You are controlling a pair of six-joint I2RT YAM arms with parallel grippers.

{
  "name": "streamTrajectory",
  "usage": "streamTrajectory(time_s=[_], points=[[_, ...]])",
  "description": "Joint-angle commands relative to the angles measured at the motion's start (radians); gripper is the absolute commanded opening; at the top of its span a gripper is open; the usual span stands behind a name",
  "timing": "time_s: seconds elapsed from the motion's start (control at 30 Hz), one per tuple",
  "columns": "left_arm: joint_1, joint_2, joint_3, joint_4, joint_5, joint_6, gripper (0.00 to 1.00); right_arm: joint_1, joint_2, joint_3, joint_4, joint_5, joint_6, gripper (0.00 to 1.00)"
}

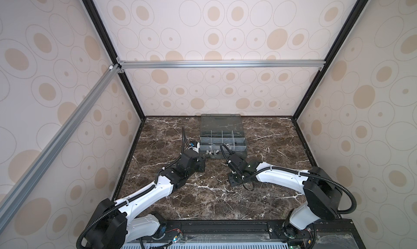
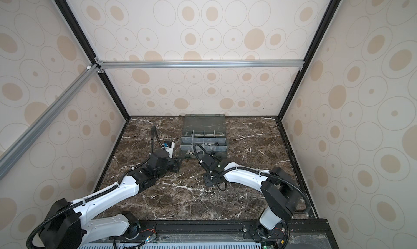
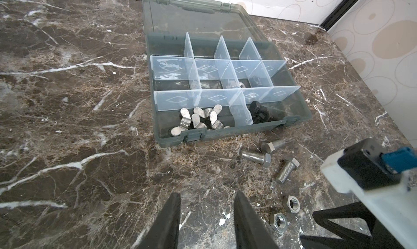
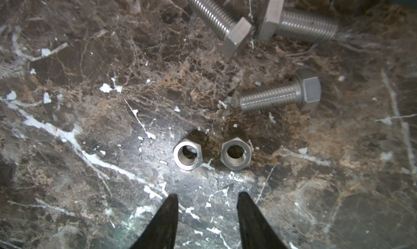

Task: Sort the screws and nuts into containers
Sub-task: Pick up the nut from the center of the table.

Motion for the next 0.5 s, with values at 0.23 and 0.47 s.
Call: streamTrajectory(time_s=[0.23,0.47], points=[[0.009,-0.035,-0.013,0.004,-0.005,-0.030,0.40,0.018,0.085,0.080,-0.017,0.002,-0.021,0.46],[0.009,-0.035,-0.022,0.011,0.001,-0.037,0.40,0.028,0.133,0.110,-0.028,0.005,-0.032,0.45]])
